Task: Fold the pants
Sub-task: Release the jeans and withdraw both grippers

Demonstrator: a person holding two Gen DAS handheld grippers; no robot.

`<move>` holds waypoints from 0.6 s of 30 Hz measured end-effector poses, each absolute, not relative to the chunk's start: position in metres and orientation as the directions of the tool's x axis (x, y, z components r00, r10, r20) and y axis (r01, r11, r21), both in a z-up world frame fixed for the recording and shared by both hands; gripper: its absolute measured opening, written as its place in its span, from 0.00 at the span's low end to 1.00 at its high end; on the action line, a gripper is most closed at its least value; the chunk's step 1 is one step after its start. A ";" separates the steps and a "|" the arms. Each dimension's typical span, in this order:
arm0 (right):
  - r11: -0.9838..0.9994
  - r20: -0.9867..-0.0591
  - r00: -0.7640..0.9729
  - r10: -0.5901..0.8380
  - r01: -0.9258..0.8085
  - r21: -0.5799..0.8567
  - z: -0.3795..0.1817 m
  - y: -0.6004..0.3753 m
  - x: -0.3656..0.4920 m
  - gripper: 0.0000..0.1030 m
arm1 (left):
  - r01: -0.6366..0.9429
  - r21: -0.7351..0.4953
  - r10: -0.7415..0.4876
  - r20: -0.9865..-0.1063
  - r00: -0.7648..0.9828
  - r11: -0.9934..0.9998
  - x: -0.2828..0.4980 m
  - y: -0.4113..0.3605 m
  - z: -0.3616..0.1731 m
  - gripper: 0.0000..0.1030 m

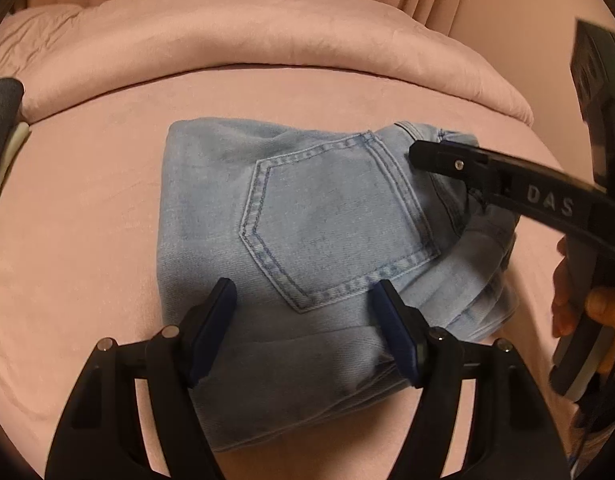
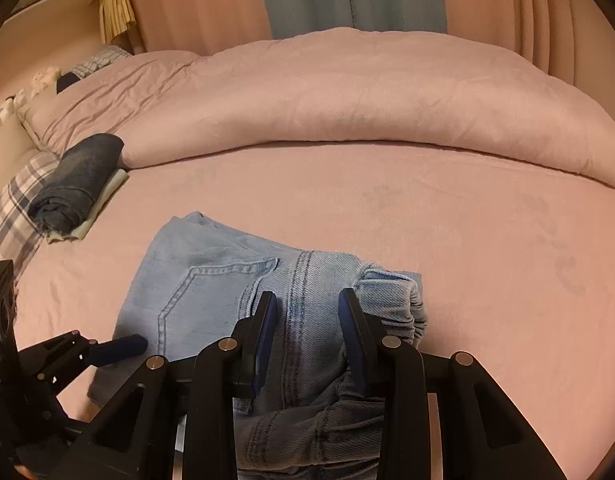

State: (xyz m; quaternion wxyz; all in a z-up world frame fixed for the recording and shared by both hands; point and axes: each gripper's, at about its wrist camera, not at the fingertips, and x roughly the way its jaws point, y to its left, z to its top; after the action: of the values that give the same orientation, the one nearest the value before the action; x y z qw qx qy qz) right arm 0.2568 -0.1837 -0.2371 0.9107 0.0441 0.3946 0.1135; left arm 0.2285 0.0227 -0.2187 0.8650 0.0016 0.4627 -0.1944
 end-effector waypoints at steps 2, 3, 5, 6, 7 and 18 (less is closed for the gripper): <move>0.967 -0.686 0.682 0.254 -0.168 0.191 -0.231 -0.183 0.250 0.38 | 0.309 -0.182 -0.322 -0.806 0.496 0.933 0.236 0.012 -0.218 0.69; 0.963 -0.677 0.686 0.267 -0.167 0.210 -0.225 -0.183 0.242 0.42 | 0.292 -0.175 -0.306 -0.809 0.503 0.940 0.232 0.014 -0.215 0.71; 0.960 -0.668 0.691 0.275 -0.167 0.223 -0.220 -0.180 0.233 0.55 | 0.268 -0.139 -0.265 -0.811 0.521 0.953 0.224 0.017 -0.207 0.75; 0.963 -0.665 0.697 0.268 -0.168 0.212 -0.216 -0.178 0.225 0.61 | 0.267 -0.121 -0.250 -0.810 0.530 0.956 0.219 0.018 -0.206 0.76; 0.967 -0.664 0.704 0.254 -0.166 0.195 -0.212 -0.175 0.217 0.62 | 0.269 -0.095 -0.232 -0.809 0.540 0.958 0.214 0.018 -0.202 0.77; 0.968 -0.663 0.707 0.247 -0.142 0.208 -0.184 -0.172 0.153 0.65 | 0.194 0.013 -0.105 -0.802 0.588 0.981 0.171 0.028 -0.163 0.99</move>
State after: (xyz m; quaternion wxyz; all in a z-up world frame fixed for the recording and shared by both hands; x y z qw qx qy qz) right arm 0.1528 -0.1718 -0.1836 0.9210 0.0709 0.3682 0.1057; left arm 0.1707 0.0285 -0.1630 0.8896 0.0497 0.4463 -0.0839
